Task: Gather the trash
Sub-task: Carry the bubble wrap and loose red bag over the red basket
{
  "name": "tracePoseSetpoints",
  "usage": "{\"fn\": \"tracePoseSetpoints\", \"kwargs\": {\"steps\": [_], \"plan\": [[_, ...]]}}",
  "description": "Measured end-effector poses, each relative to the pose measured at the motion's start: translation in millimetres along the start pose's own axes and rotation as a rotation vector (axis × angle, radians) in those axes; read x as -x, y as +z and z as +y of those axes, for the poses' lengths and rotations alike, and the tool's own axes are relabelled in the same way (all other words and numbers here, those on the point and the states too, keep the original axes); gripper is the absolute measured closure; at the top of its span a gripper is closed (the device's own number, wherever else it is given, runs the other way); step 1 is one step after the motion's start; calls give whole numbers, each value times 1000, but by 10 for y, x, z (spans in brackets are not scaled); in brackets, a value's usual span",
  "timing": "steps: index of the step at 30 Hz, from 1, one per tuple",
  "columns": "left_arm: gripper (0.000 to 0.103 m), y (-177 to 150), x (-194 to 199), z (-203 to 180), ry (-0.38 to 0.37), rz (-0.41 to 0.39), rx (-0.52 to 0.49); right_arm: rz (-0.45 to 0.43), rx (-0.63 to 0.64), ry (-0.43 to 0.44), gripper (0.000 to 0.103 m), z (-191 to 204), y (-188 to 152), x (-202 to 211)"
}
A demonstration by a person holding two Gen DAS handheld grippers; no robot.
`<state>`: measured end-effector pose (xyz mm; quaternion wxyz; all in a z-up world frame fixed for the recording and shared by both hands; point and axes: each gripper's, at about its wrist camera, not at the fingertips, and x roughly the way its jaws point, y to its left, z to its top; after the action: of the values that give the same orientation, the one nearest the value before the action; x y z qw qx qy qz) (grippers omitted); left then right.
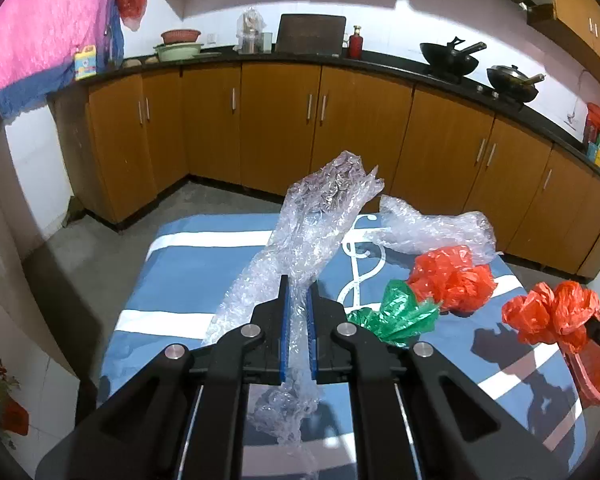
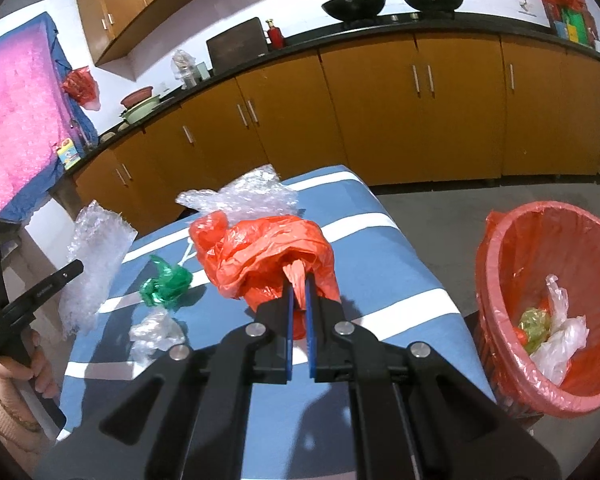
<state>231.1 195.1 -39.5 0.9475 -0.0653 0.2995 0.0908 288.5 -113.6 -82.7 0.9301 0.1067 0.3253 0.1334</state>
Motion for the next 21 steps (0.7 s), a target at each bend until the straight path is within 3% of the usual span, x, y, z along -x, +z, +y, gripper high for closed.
{"fn": "tracePoseSetpoints", "kwargs": {"steps": [21], "plan": [[96, 54, 419, -631, -68, -44, -80, -115, -35, -38, 96, -366, 141, 695]]}}
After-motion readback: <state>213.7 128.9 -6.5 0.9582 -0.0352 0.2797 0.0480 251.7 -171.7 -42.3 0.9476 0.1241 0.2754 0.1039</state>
